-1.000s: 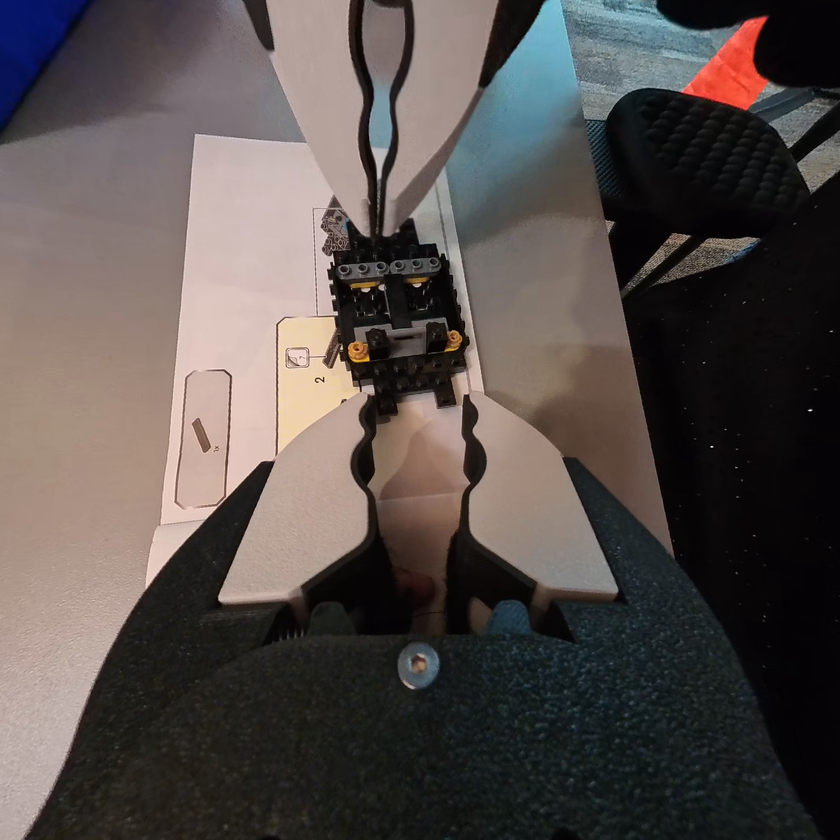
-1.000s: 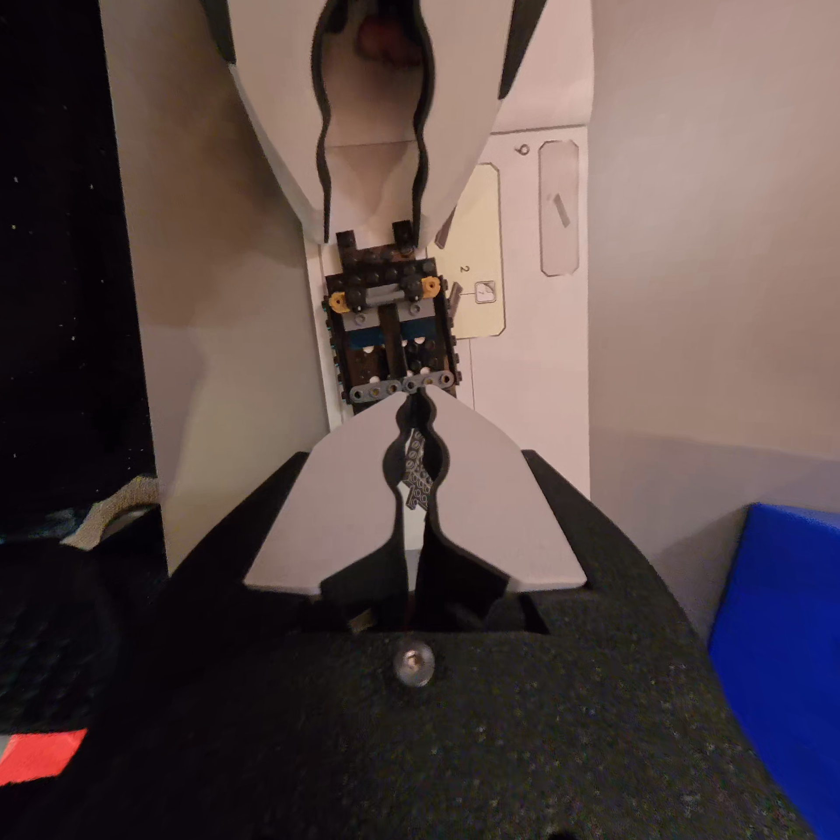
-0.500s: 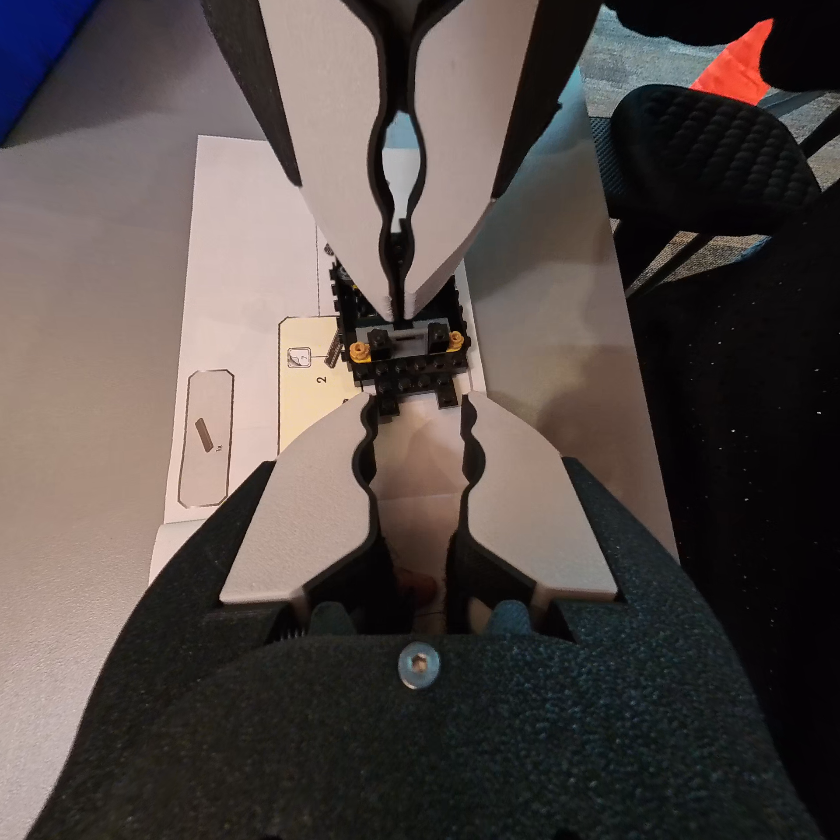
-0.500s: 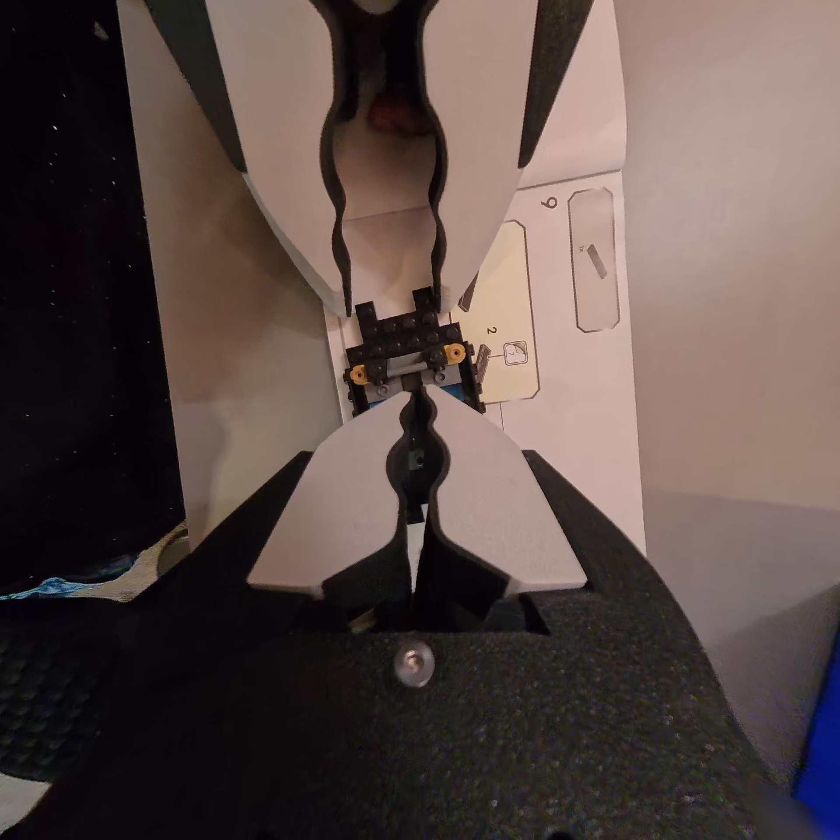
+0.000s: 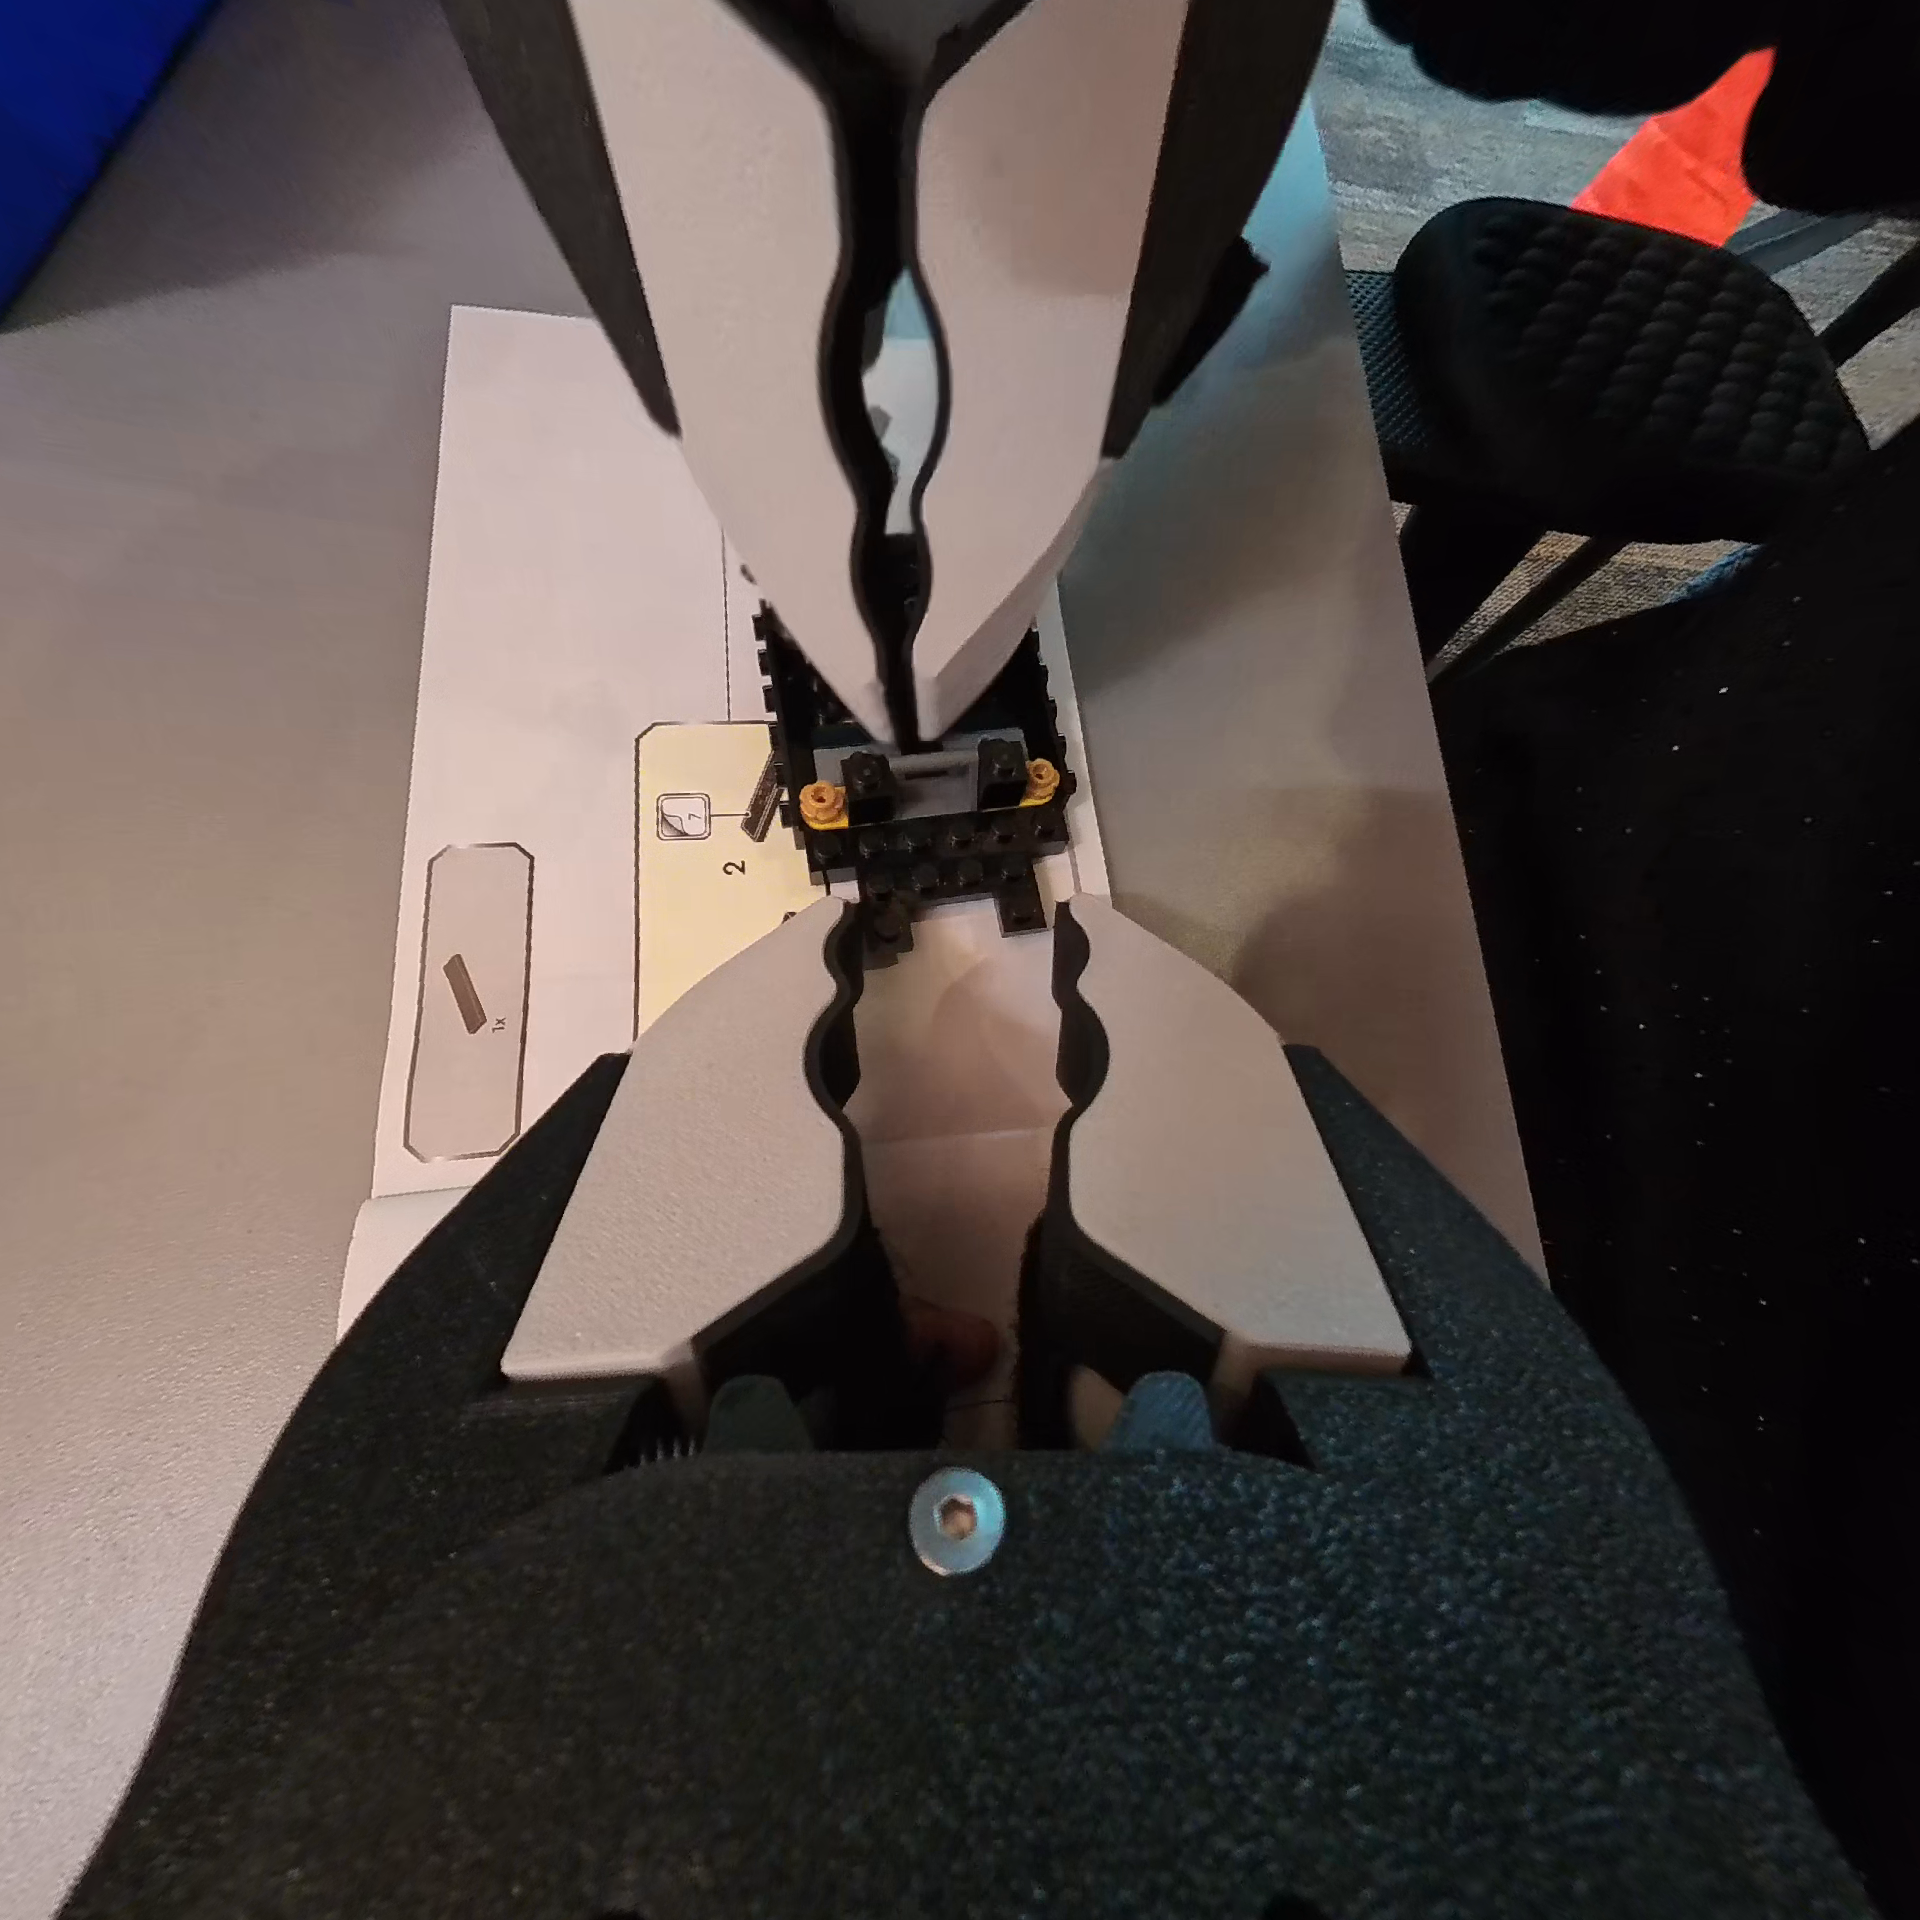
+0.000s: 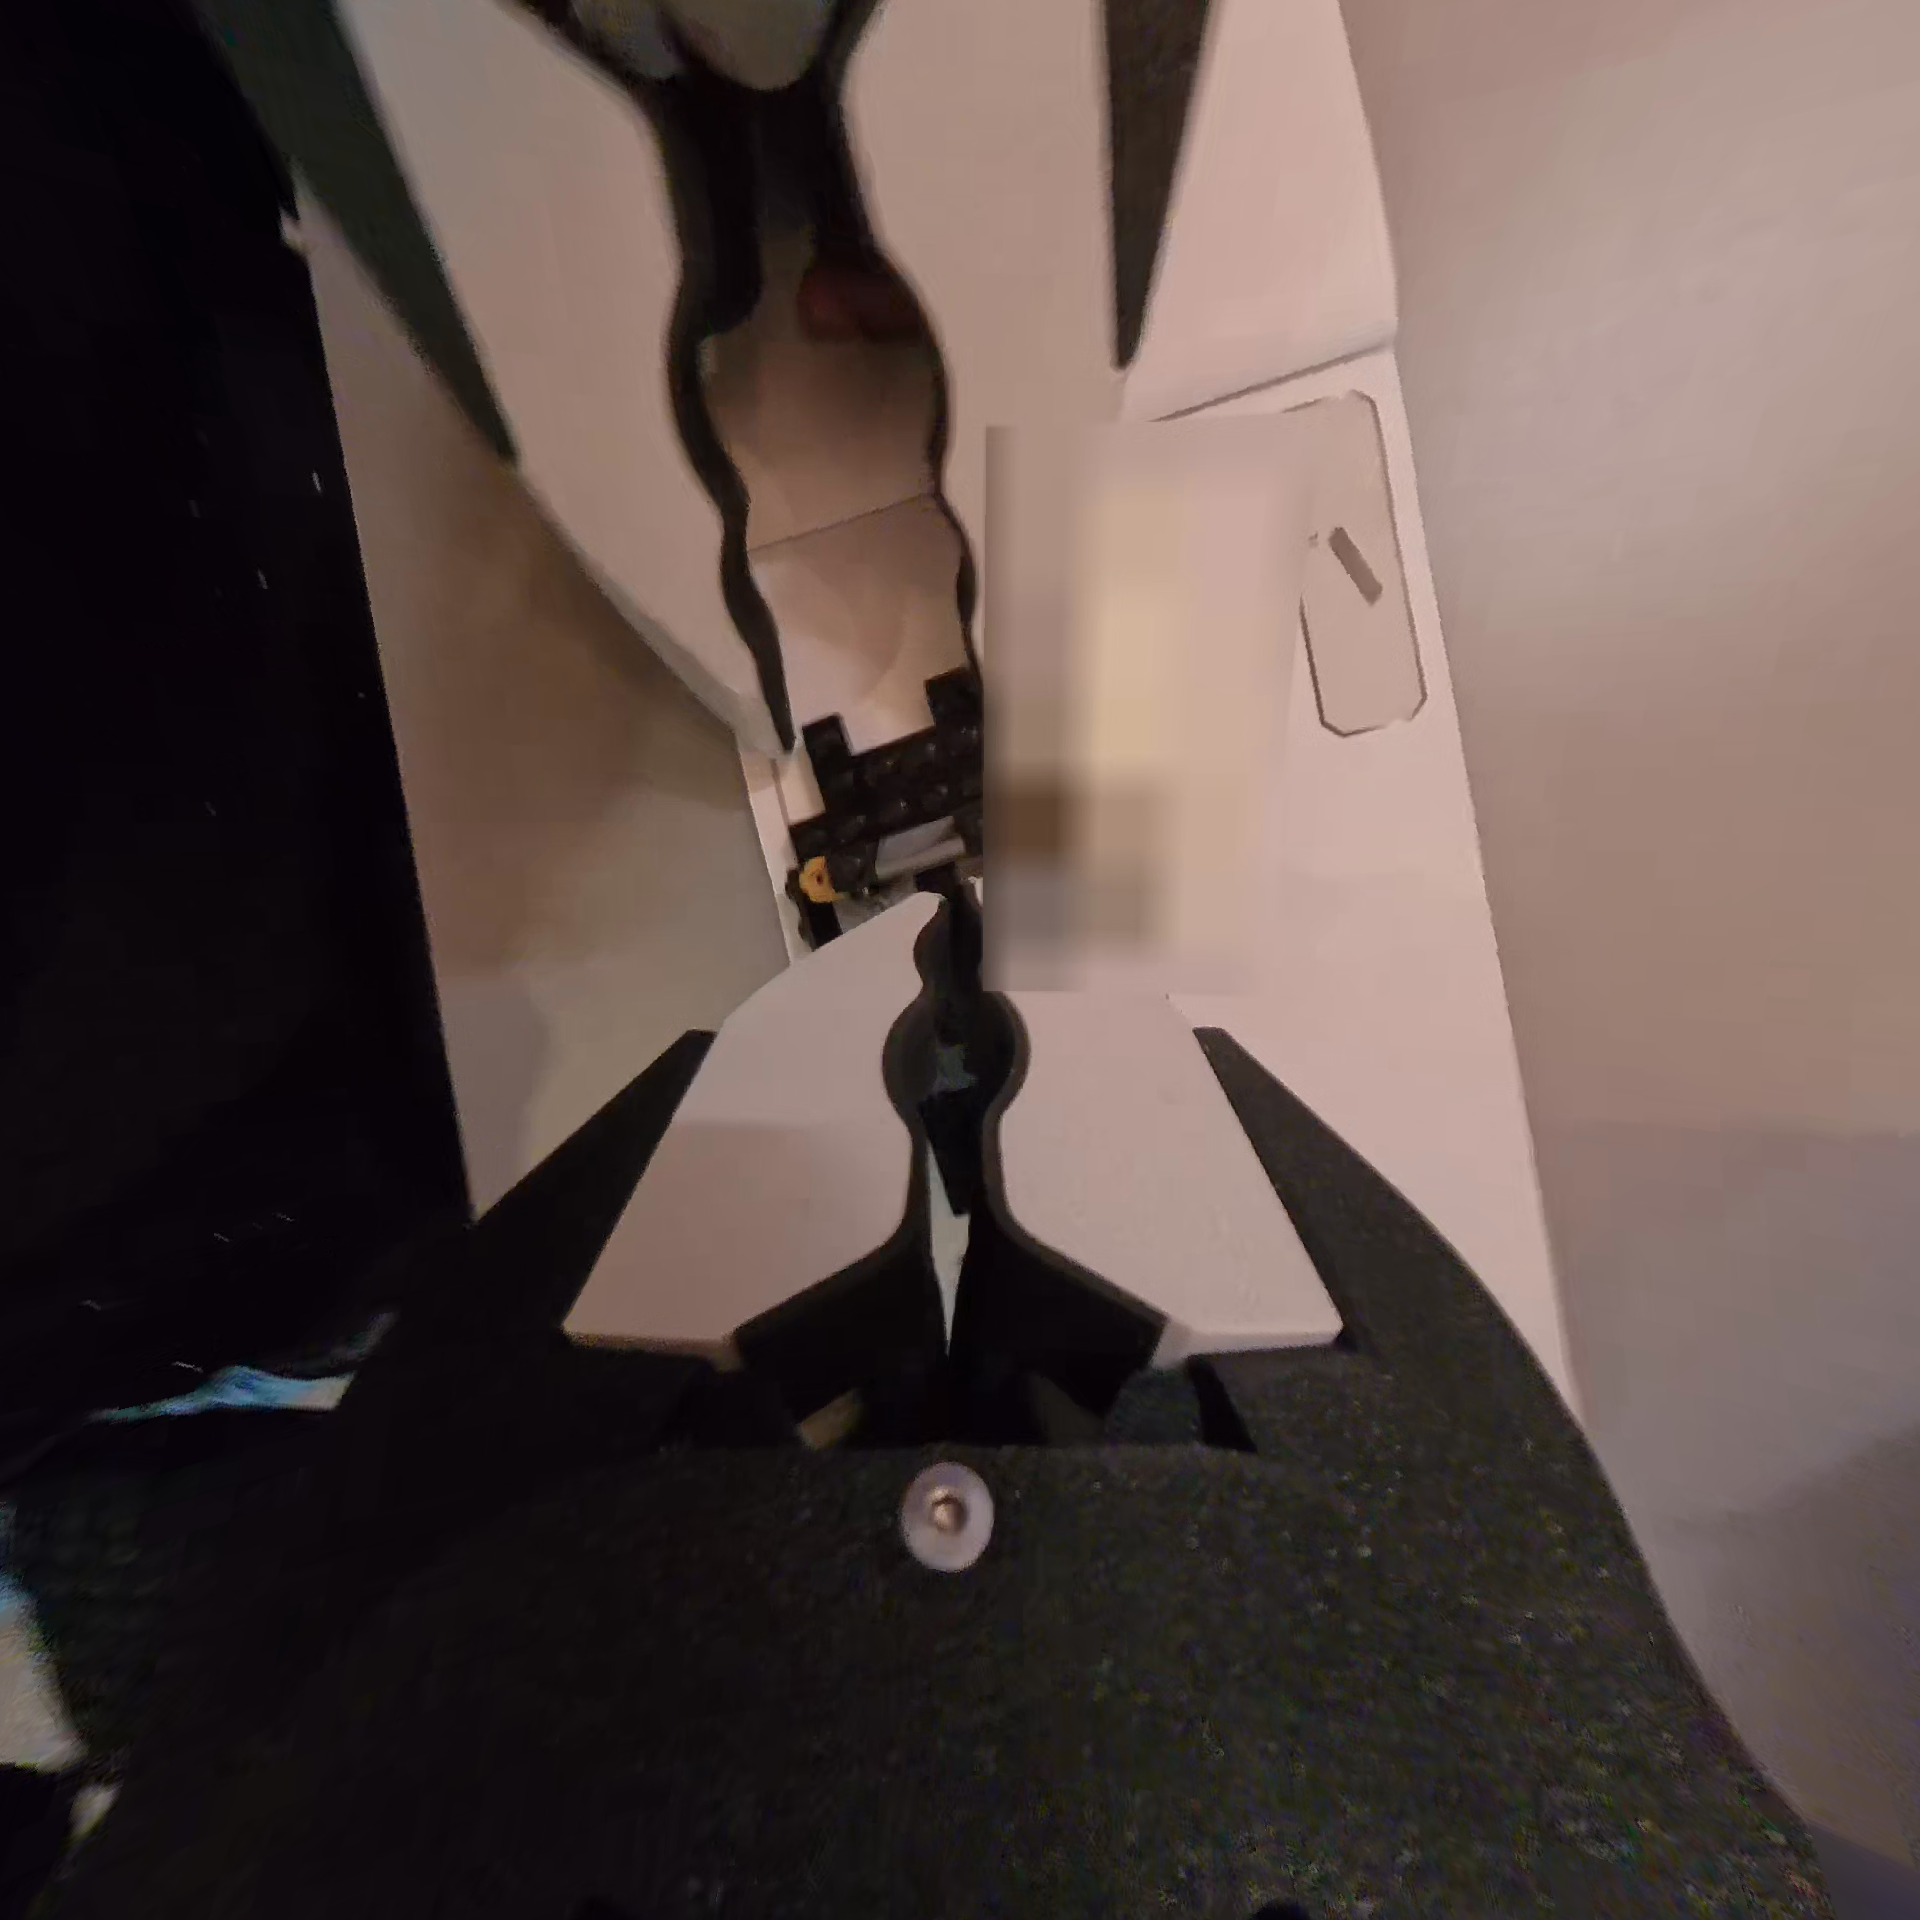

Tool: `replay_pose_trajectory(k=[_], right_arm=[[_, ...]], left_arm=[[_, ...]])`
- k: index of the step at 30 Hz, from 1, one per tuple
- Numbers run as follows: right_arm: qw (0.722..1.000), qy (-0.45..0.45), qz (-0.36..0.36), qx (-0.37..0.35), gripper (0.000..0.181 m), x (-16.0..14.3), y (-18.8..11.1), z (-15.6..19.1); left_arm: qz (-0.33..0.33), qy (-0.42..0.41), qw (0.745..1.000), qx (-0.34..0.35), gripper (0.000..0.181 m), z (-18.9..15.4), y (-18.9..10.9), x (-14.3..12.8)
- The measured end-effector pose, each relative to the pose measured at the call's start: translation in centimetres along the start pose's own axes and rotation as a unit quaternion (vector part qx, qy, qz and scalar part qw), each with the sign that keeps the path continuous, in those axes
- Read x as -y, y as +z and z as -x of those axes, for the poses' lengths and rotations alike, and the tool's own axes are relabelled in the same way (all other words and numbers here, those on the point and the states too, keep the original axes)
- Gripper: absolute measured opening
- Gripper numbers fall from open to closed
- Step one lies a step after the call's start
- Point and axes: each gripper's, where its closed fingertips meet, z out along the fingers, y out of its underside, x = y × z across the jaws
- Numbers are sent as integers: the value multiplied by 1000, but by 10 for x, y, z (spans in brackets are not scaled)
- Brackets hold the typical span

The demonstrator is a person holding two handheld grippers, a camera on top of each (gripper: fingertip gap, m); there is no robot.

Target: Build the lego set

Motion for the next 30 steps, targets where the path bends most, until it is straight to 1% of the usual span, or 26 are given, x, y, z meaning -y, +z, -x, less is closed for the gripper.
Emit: replay_pose_trajectory(k=[1, 4, 5, 7, 8, 10, 12, 14, 20, 24, 28, 30], right_arm=[[1000, -18, 0, -14, 0, -3, -4, -3], [999, 22, -48, -15, 0, -2, -28, -11], [999, 25, -38, -27, 0, -9, -31, -15], [999, 17, -19, -23, 0, -16, -28, -10], [1000, 16, -18, -16, 0, -15, -24, -6], [1000, 13, -9, -27, 0, -16, -18, -7], [1000, 14, -11, -18, 0, -13, -13, -4], [1000, 17, 3, -17, 0, -14, -9, -5], [998, 50, 41, -21, 0, -15, -8, -4], [996, 81, 45, -12, 1, -14, -6, -4], [996, 66, 54, -31, 1, -7, -2, -2], [997, 44, 48, -29, 0, -4, -1, -2]], left_arm=[[0, 0, 1000, 0, 35, 0, 0, 0], [0, 2, 1000, 2, 35, 0, 0, 0], [0, 2, 1000, 2, 35, 0, 0, 0], [0, 0, 1000, 1, 34, 0, 0, 0], [0, -1, 1000, 0, 34, 0, 0, 0], [0, -2, 1000, 1, 34, 1, 0, 0], [0, -1, 1000, 2, 34, 1, 0, 0], [0, 0, 1000, 3, 34, 1, 1, 0], [0, -3, 1000, 0, 33, 1, 1, 0], [0, -4, 1000, 0, 33, 1, 1, 0], [0, -4, 1000, 0, 33, 1, 1, 0], [0, -2, 1000, 2, 33, 1, 2, 0]])
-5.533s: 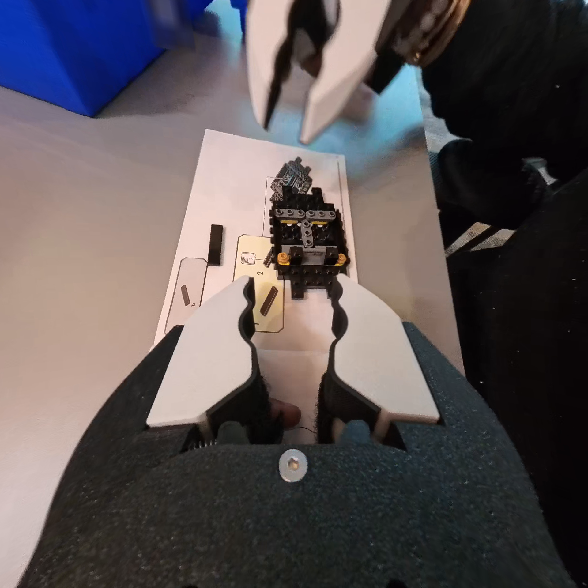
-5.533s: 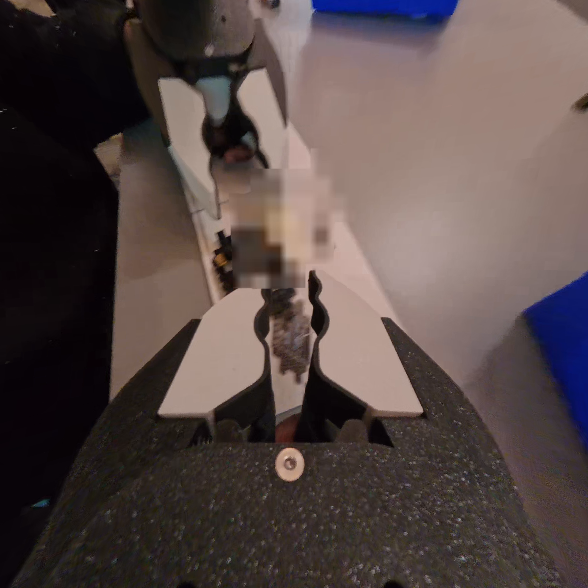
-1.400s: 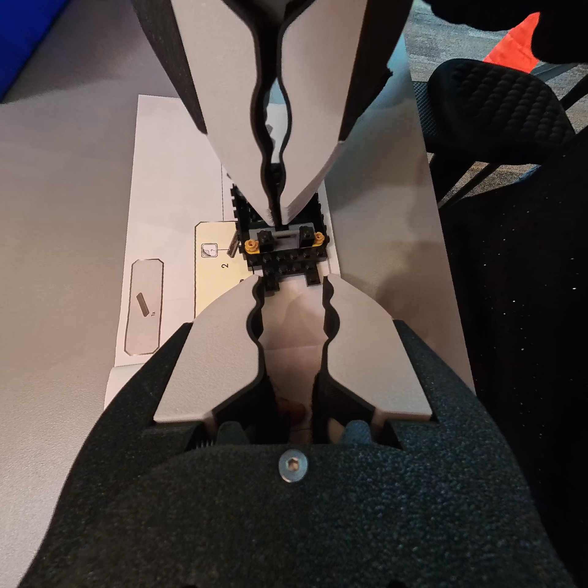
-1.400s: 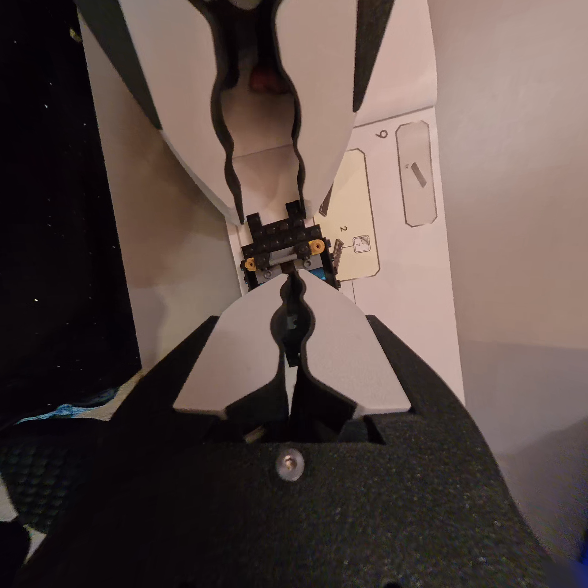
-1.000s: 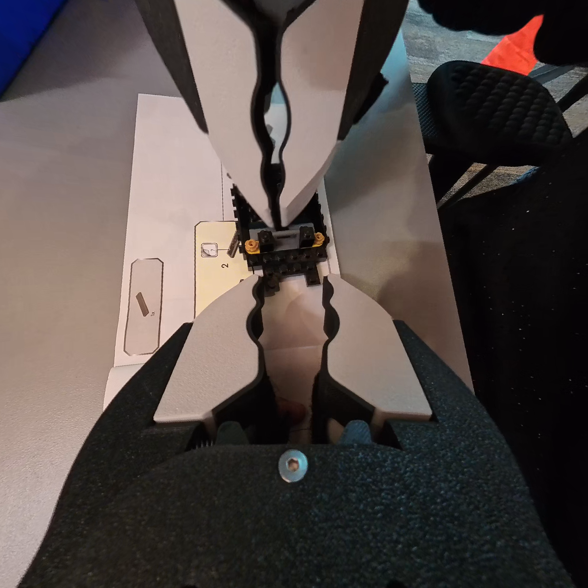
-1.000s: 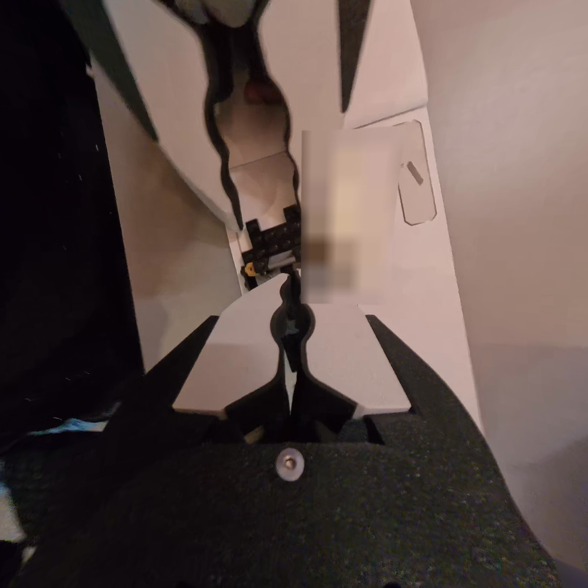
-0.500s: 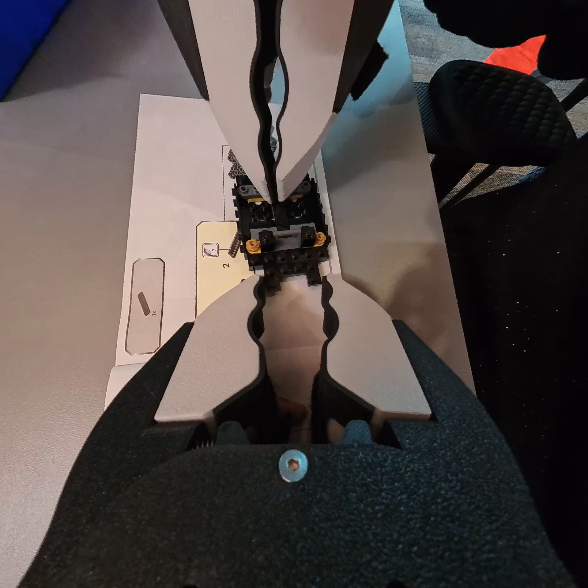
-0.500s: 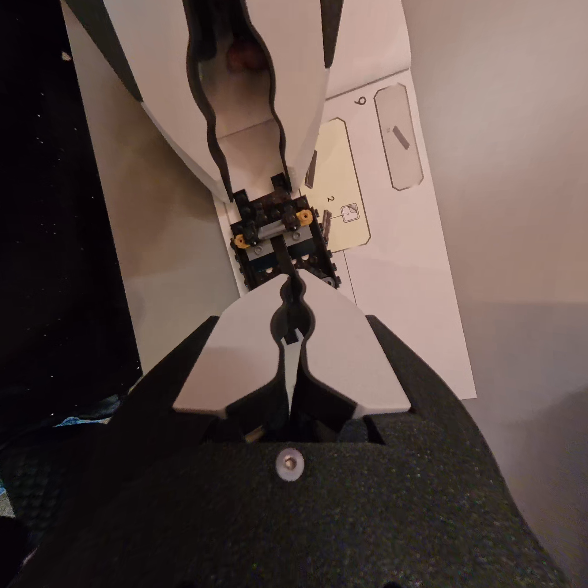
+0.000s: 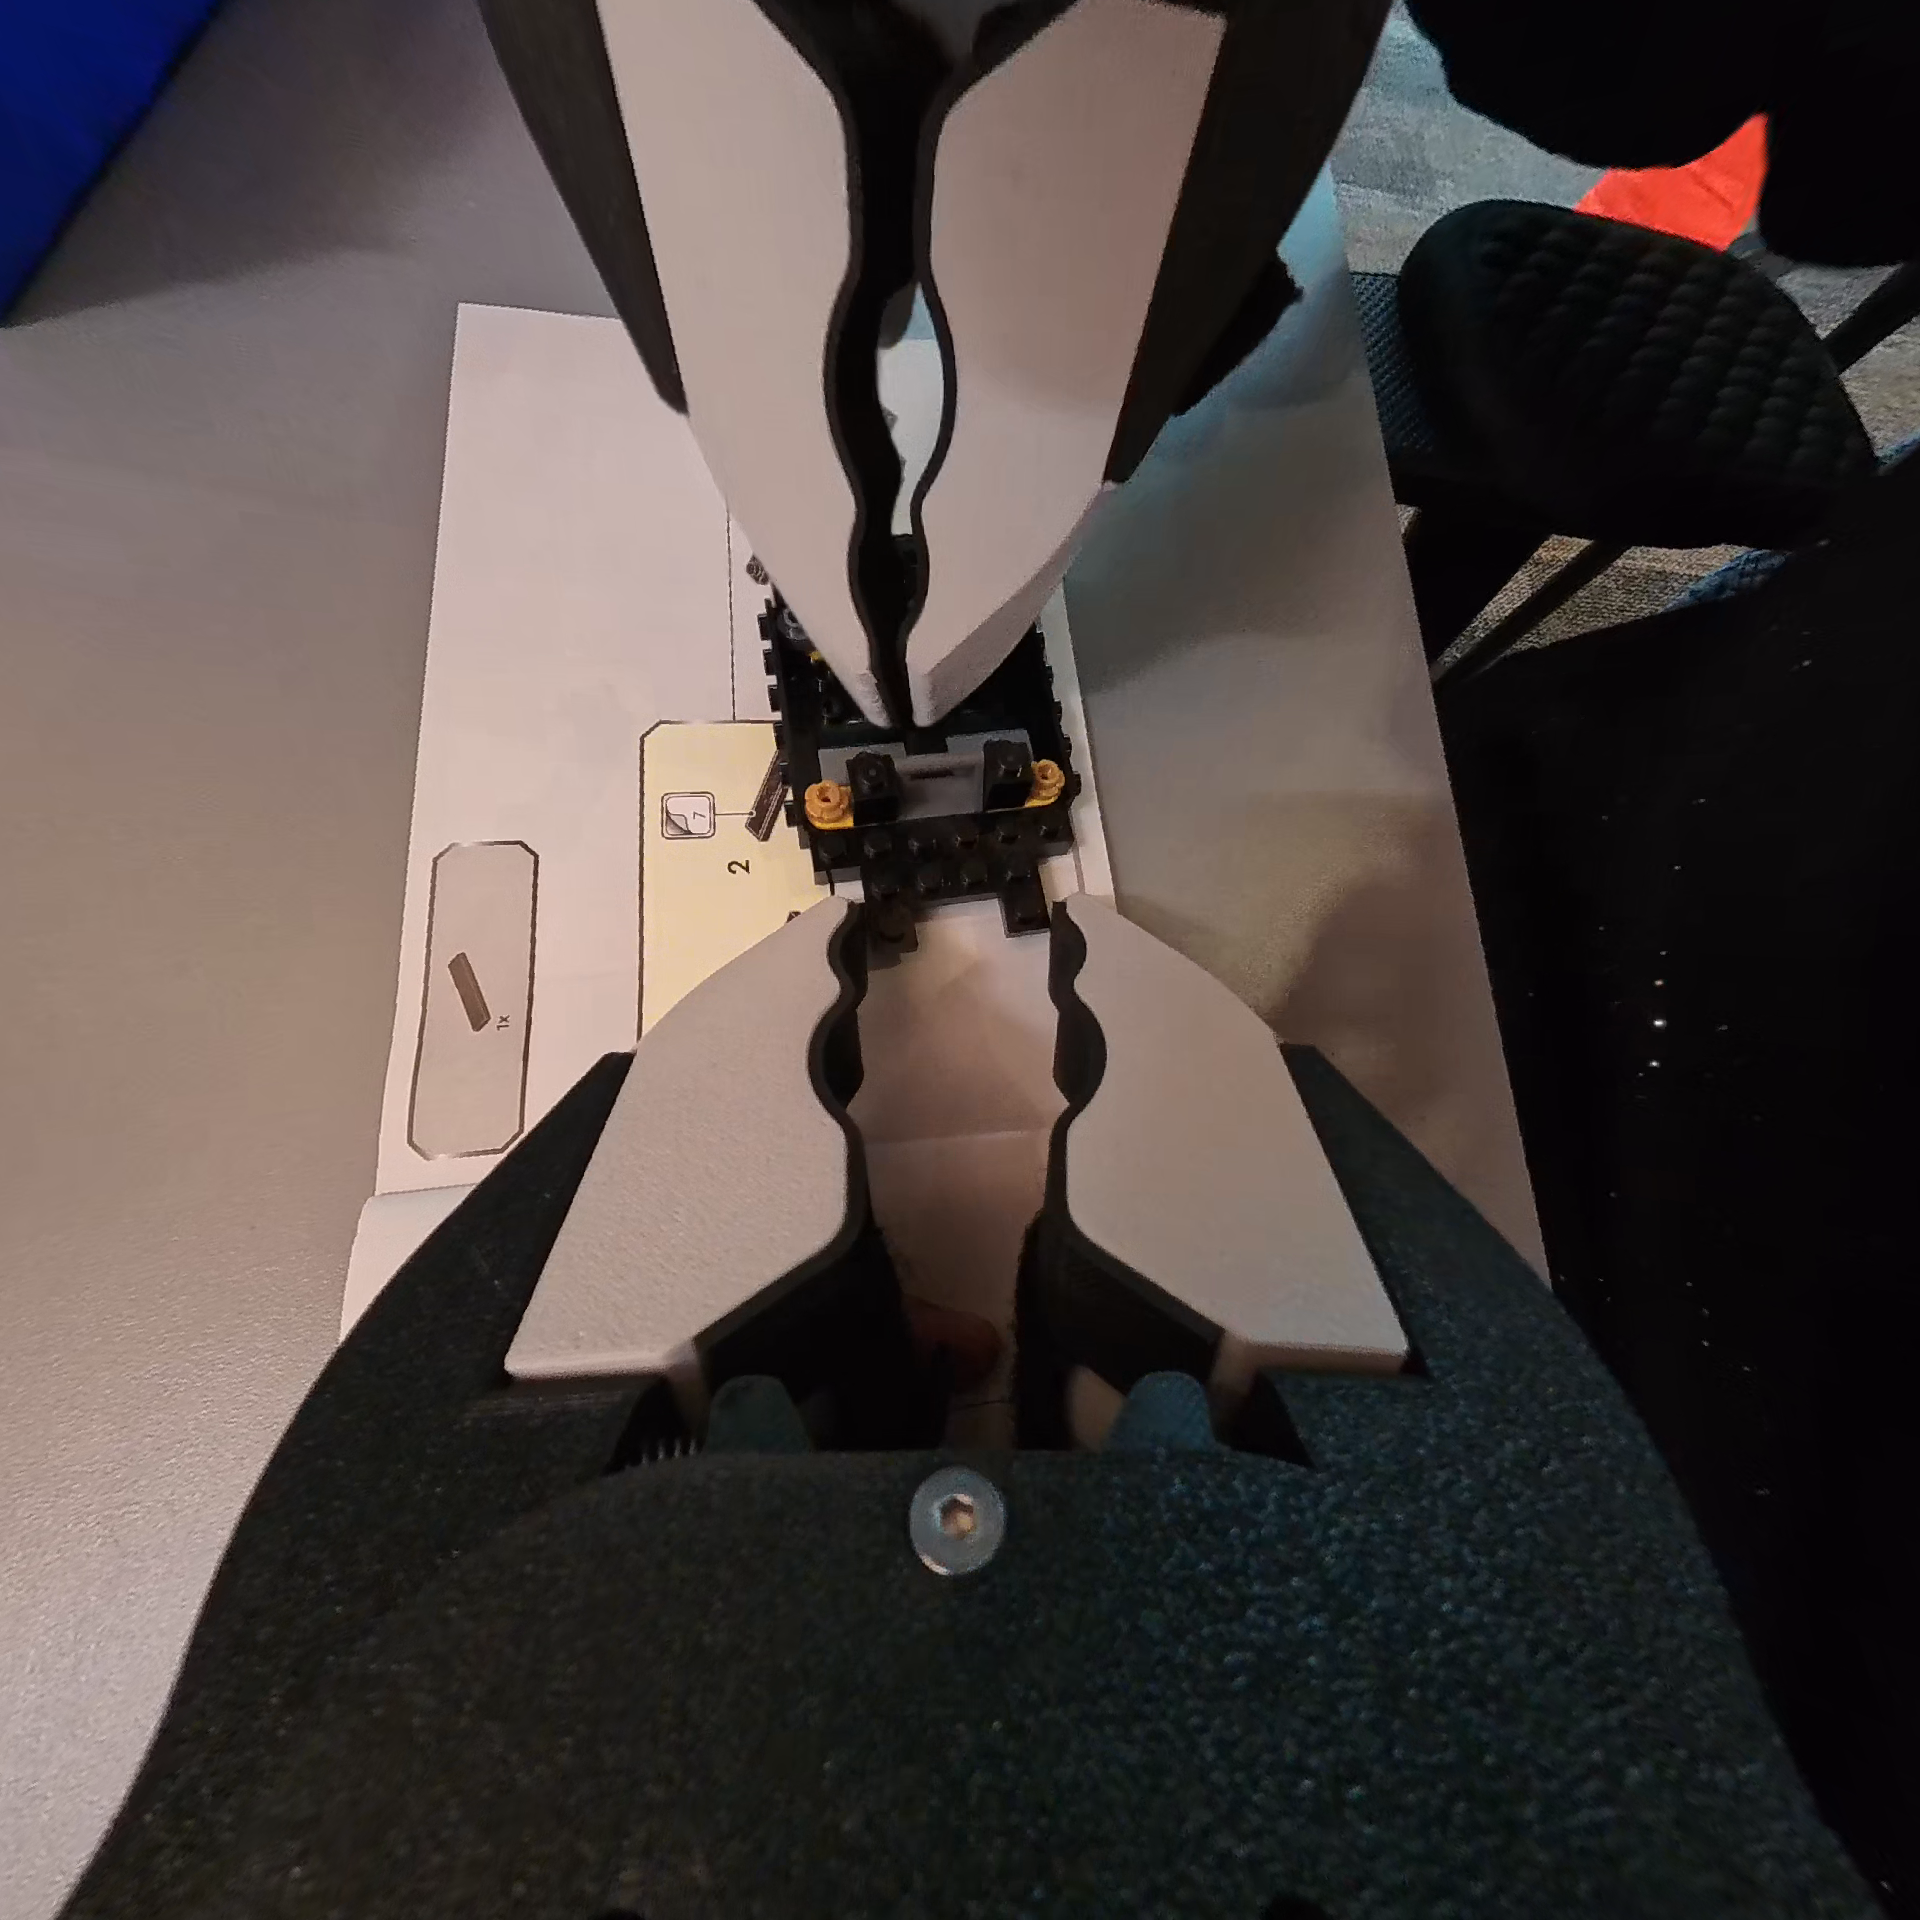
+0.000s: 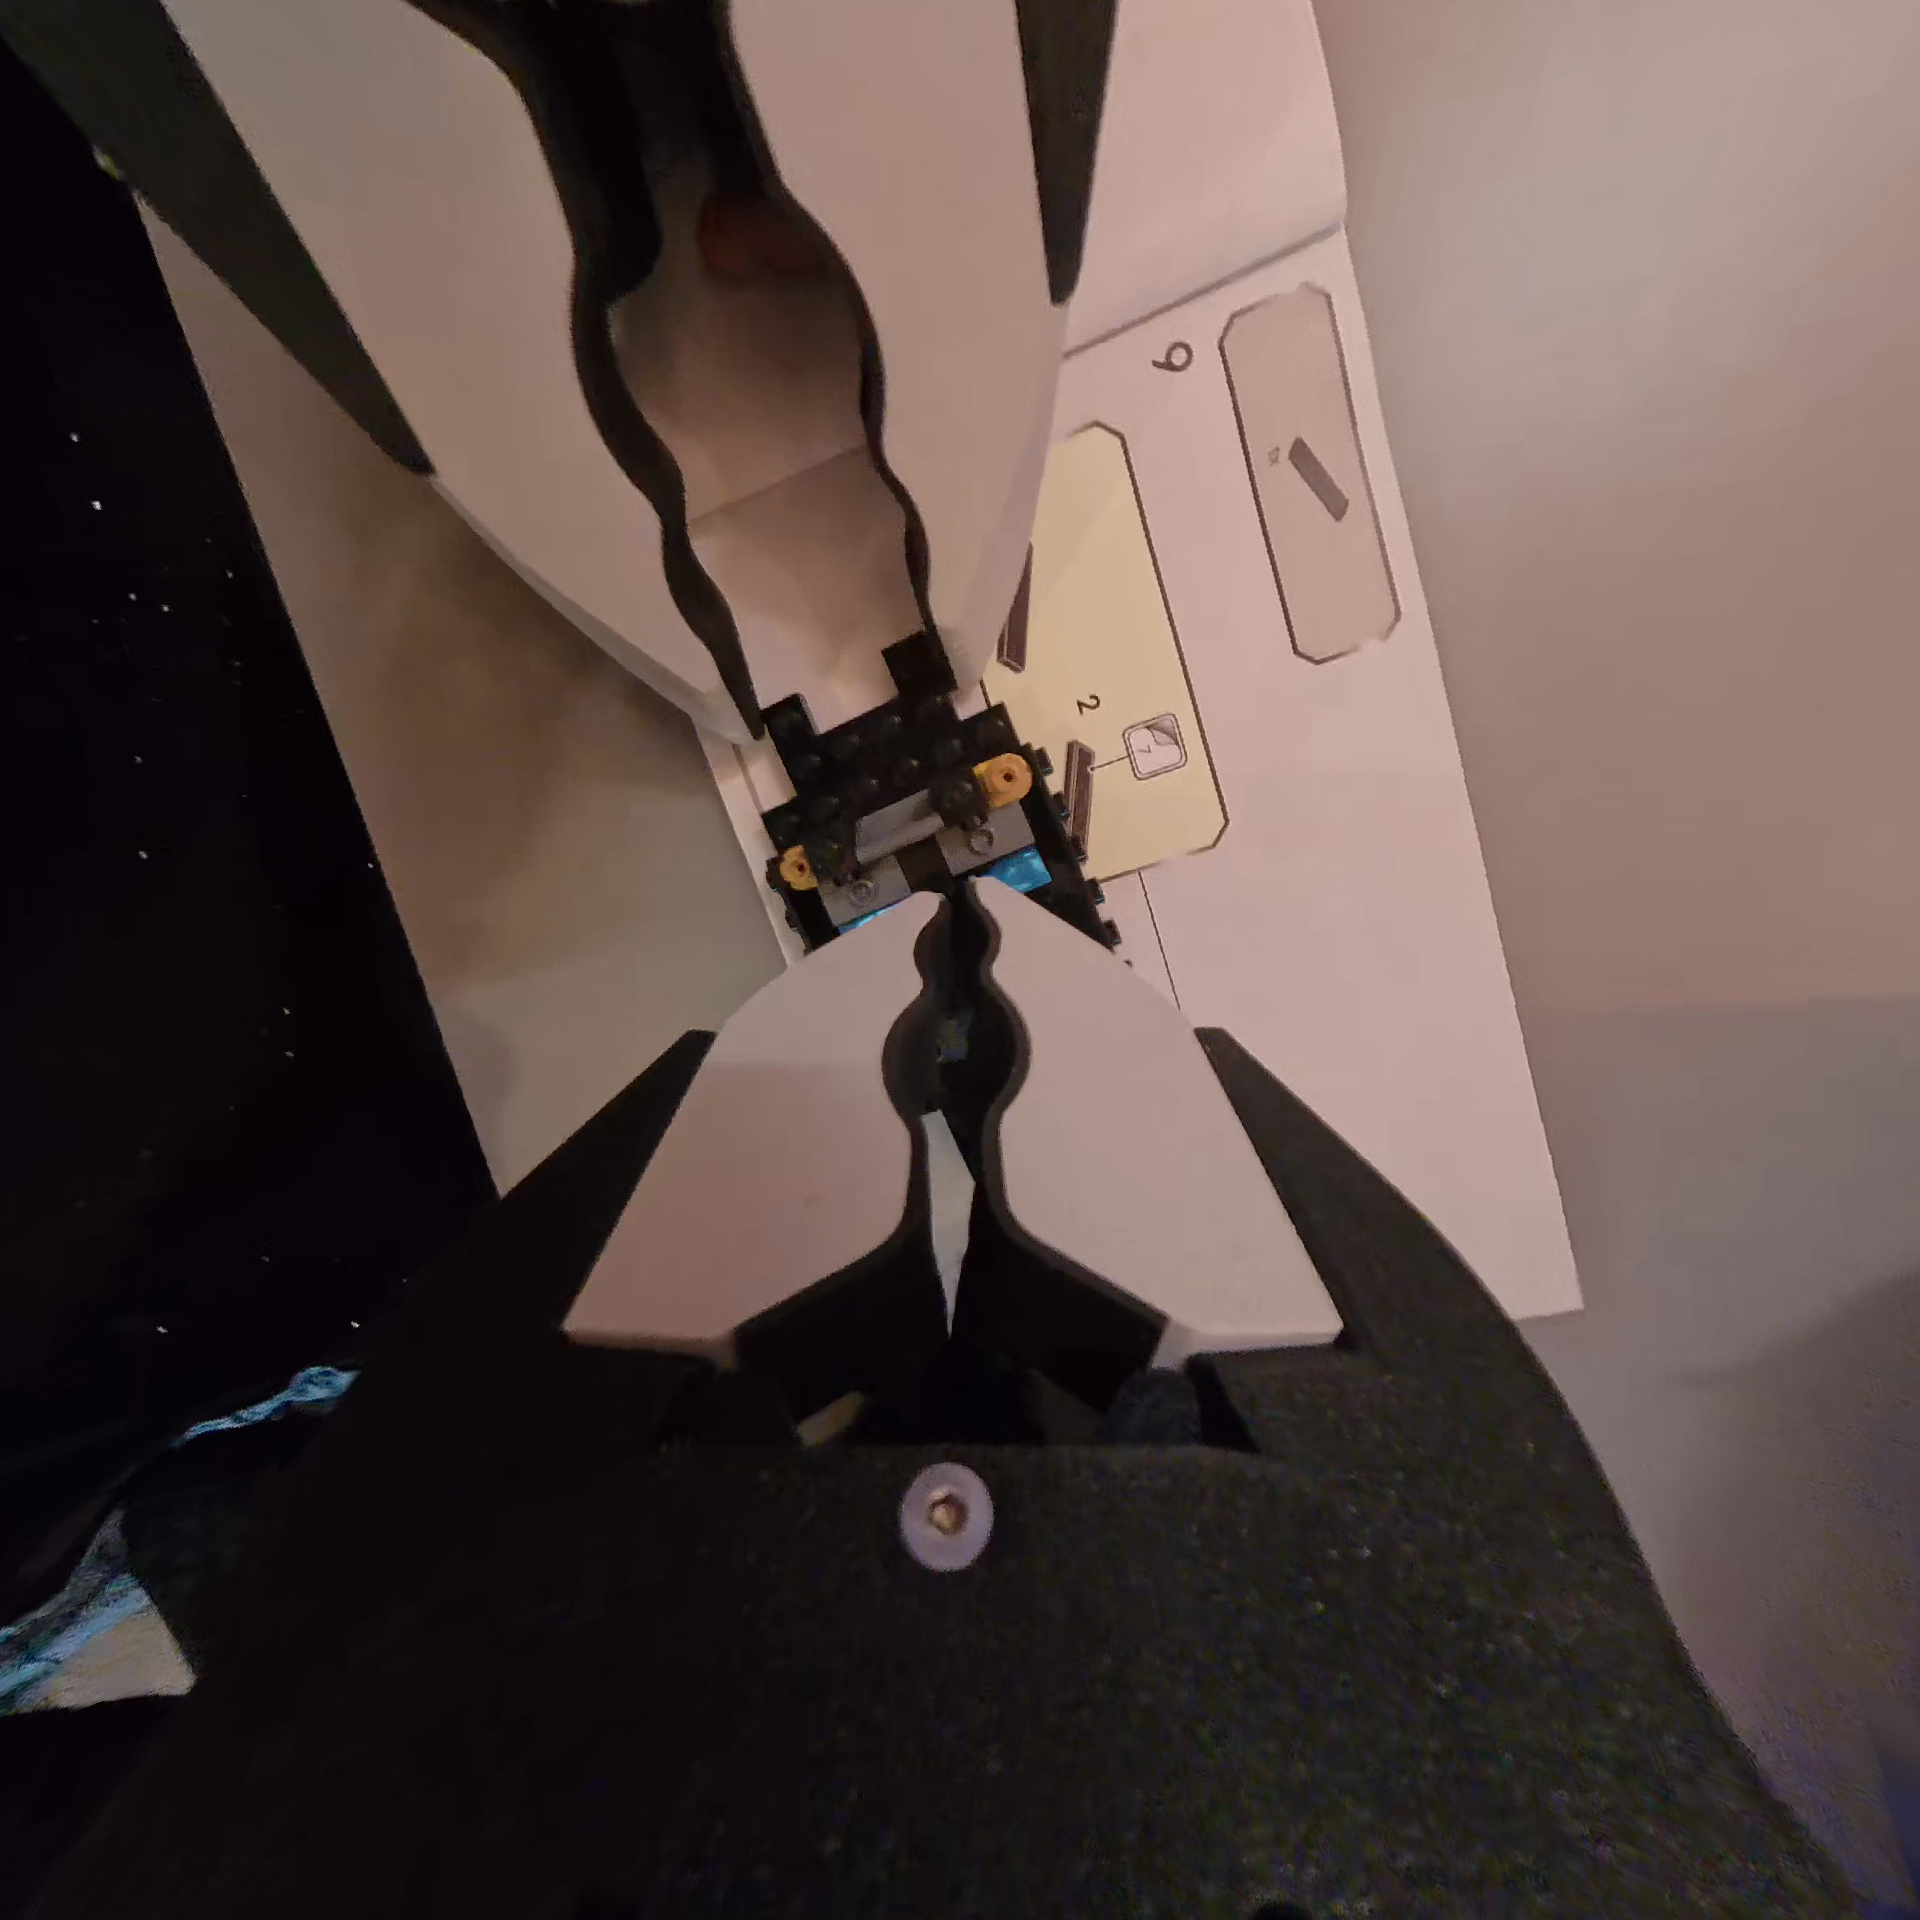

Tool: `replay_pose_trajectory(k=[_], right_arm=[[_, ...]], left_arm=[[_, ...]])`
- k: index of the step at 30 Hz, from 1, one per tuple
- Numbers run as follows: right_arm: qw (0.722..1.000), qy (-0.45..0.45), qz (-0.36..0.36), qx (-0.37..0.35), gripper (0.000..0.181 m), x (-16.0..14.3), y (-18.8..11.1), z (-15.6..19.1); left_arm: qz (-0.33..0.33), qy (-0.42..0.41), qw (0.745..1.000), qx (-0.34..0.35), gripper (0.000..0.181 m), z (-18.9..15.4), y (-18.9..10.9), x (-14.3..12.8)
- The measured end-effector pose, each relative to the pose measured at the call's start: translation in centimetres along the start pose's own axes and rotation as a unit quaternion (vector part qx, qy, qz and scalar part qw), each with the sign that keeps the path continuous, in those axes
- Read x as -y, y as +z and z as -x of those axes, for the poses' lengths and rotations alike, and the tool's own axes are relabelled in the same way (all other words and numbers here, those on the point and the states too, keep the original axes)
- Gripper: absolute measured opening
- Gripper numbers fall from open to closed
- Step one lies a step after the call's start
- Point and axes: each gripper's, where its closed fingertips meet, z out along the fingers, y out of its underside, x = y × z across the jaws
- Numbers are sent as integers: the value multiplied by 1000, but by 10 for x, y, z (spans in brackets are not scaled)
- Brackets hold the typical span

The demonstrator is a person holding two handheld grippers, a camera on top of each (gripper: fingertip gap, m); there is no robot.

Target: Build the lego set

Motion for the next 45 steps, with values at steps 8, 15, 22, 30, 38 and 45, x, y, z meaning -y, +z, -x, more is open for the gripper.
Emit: replay_pose_trajectory(k=[8, 15, 22, 30, 38, 45], right_arm=[[991, -33, -128, -14, 29, -8, -45, -5], [990, -77, -114, -44, 0, -8, -24, -1], [997, -65, -47, -22, 0, -8, -4, -2], [1000, 7, 10, 0, 0, -8, -3, -2], [996, -76, 40, -27, 0, -7, -2, 2], [990, -61, -127, -7, 75, -15, -28, -11]], left_arm=[[1, 6, 1000, 5, 33, 0, 1, 0], [1, 6, 1000, 6, 33, 0, 1, 0], [1, 10, 1000, 8, 33, 0, 2, -1], [1, 7, 1000, 6, 33, 0, 2, -1], [2, 10, 1000, 8, 33, 0, 2, -1], [2, 15, 1000, 13, 34, 0, 2, -1]])
